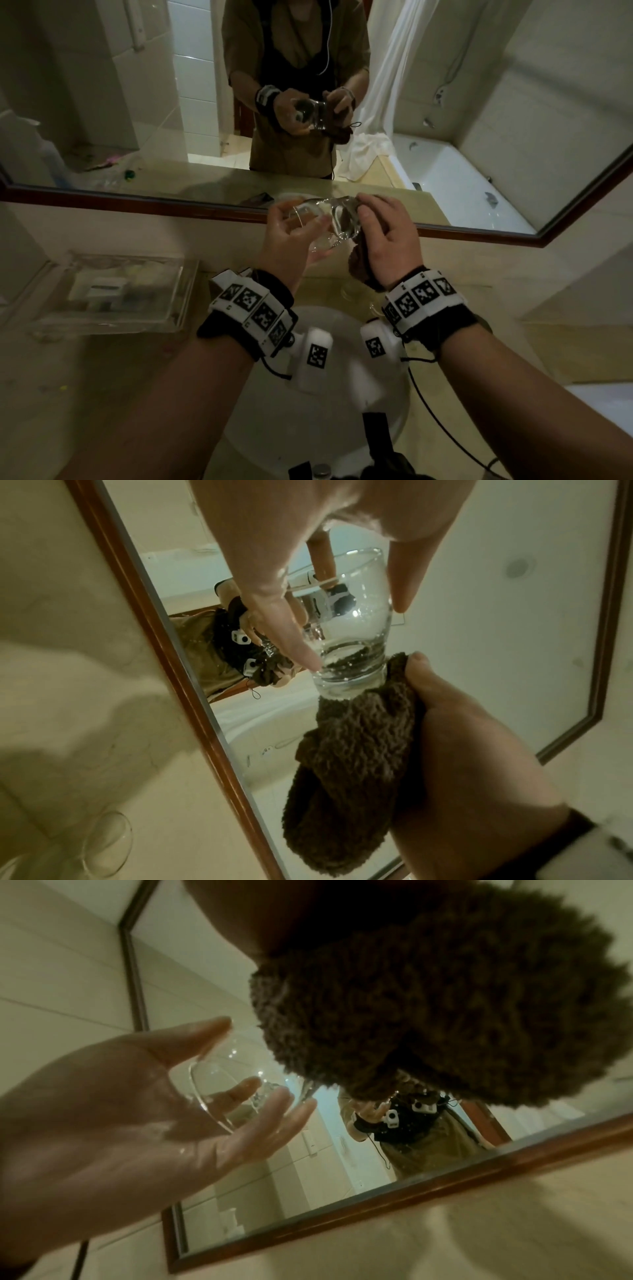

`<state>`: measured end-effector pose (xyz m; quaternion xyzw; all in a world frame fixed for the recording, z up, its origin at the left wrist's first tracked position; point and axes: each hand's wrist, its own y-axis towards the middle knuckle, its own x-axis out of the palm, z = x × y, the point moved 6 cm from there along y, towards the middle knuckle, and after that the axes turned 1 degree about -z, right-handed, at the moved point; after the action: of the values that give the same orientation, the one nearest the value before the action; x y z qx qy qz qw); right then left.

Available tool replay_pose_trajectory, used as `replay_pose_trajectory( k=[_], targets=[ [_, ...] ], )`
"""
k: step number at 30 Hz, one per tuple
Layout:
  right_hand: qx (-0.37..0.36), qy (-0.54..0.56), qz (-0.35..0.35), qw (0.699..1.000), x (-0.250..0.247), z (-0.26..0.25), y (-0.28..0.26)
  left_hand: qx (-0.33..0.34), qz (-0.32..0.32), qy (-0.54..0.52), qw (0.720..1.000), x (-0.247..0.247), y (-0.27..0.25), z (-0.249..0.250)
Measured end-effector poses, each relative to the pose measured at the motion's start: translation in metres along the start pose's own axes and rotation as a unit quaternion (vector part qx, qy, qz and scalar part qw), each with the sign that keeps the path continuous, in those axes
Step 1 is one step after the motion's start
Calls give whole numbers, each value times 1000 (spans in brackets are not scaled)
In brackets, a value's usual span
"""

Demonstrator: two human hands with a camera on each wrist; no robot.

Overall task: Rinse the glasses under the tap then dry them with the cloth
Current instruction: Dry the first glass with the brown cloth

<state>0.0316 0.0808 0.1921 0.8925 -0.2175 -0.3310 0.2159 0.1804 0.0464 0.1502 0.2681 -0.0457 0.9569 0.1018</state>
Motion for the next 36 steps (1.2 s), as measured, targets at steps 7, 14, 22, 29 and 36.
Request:
replay_pose_trajectory(
  k=[7, 14, 22, 29, 36],
  targets=[
    [-76, -55, -36, 995, 4, -14, 6, 13, -29, 50, 998, -5, 2, 12],
    [47, 36, -91, 994, 8, 0, 20, -15, -34, 20, 999, -10, 0, 7],
    [112, 96, -29, 989, 12, 14, 7, -106, -38, -147, 983, 1, -1, -21],
    [94, 88, 22, 991, -5, 14, 11, -132, -69, -68, 986, 13, -3, -29],
    [27, 48, 1, 998, -5, 1, -2, -43, -49, 40, 997, 24, 1, -25]
  ],
)
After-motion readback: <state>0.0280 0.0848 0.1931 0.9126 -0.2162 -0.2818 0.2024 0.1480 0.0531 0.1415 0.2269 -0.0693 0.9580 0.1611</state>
